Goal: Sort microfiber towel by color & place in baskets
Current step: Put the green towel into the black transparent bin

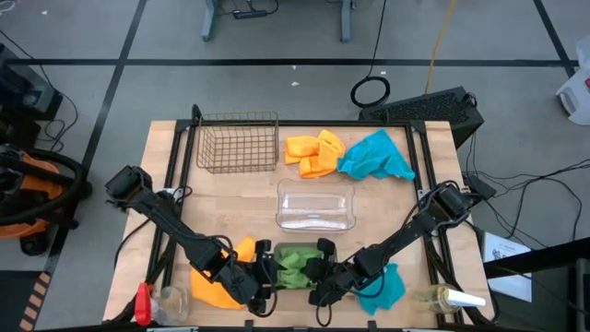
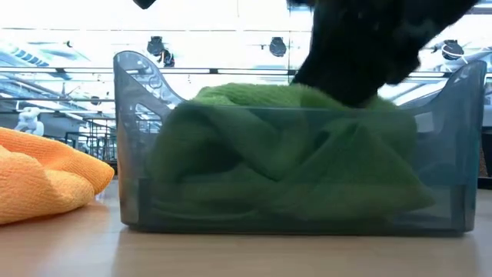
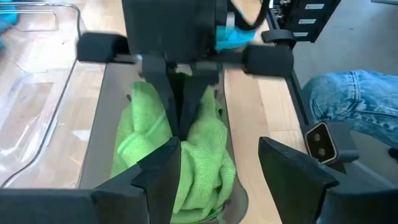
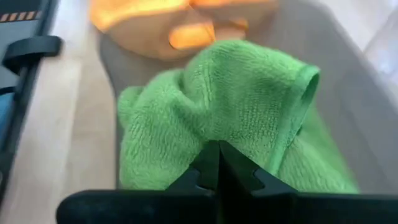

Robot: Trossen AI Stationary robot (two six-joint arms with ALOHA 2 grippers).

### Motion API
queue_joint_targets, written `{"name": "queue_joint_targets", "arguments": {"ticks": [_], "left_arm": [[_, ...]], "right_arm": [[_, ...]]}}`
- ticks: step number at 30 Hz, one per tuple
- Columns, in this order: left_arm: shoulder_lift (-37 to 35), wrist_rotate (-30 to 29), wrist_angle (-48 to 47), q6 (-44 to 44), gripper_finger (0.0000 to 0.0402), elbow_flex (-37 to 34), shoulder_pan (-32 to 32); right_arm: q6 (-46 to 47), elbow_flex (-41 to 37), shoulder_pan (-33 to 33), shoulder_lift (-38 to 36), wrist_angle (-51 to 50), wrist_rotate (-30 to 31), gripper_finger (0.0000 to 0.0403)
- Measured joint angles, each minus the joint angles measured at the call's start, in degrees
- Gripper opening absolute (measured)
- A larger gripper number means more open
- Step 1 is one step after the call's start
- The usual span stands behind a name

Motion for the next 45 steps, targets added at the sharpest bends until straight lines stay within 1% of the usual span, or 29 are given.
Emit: {"name": "queue_joint_targets", "arguments": {"ticks": [6, 8, 11, 14, 17, 18, 20, 22, 24, 27, 30, 34, 39, 42, 45], "left_arm": [[0.0, -0.4, -0.1, -0.6, 0.0221, 0.0, -2.0], [0.0, -1.7, -0.8, -1.6, 0.0221, 0.0, -2.6], [-0.2, -5.1, -3.0, -1.7, 0.0221, 0.0, -3.3], [-1.4, -8.2, -7.2, -1.7, 0.0221, 0.0, -3.8], [-3.5, -12.2, -13.1, -4.1, 0.0221, 0.0, -3.8], [-4.3, -13.4, -15.0, -4.7, 0.0221, 0.0, -3.8], [-6.0, -14.8, -18.9, -6.0, 0.0221, 0.0, -3.7], [-7.4, -15.4, -22.8, -7.3, 0.0221, 0.0, -3.8], [-8.4, -16.1, -25.9, -8.3, 0.0221, 0.0, -3.8], [-8.9, -16.9, -29.6, -10.0, 0.0221, 0.0, -3.5], [-8.9, -17.6, -31.8, -11.9, 0.0221, 0.0, -3.5], [-8.9, -17.8, -32.0, -12.0, 0.0221, 0.0, -3.5], [-8.9, -19.3, -32.1, -12.0, 0.0221, 0.0, -3.5], [-8.9, -19.6, -31.9, -12.1, 0.0221, 0.0, -3.5], [-8.9, -19.8, -31.9, -12.0, 0.0221, 0.0, -3.5]], "right_arm": [[-10.7, 0.0, 0.4, -4.4, -1.5, -0.4, 0.0], [-16.4, 0.0, 0.0, -6.2, -1.4, -2.7, 0.0], [-28.5, 0.0, -1.1, -8.2, -1.4, -6.4, 0.0], [-41.3, 0.0, -2.9, -9.7, -1.2, -8.7, 0.0], [-50.9, 0.1, -5.4, -10.3, 0.0, -9.4, 0.0], [-53.8, 0.1, -6.4, -10.2, 0.1, -11.2, 0.0], [-58.1, 0.1, -8.3, -10.0, 0.4, -16.0, 0.0], [-61.5, 0.1, -9.9, -9.4, 1.5, -19.1, 0.0], [-65.8, 0.1, -10.8, -8.6, 1.2, -19.5, 0.0], [-74.1, 0.0, -11.8, -7.7, 1.2, -21.7, 0.0], [-78.5, 0.1, -12.2, -7.5, 3.7, -23.6, 0.0], [-84.8, 0.1, -12.0, -6.5, 5.7, -23.7, 0.0], [-87.9, 0.1, -11.6, -2.2, 12.0, -24.1, 0.0], [-90.7, 0.1, -10.8, 0.5, 12.9, -23.2, 0.0], [-91.1, 0.1, -10.6, 1.7, 13.2, -23.3, 0.0]]}}
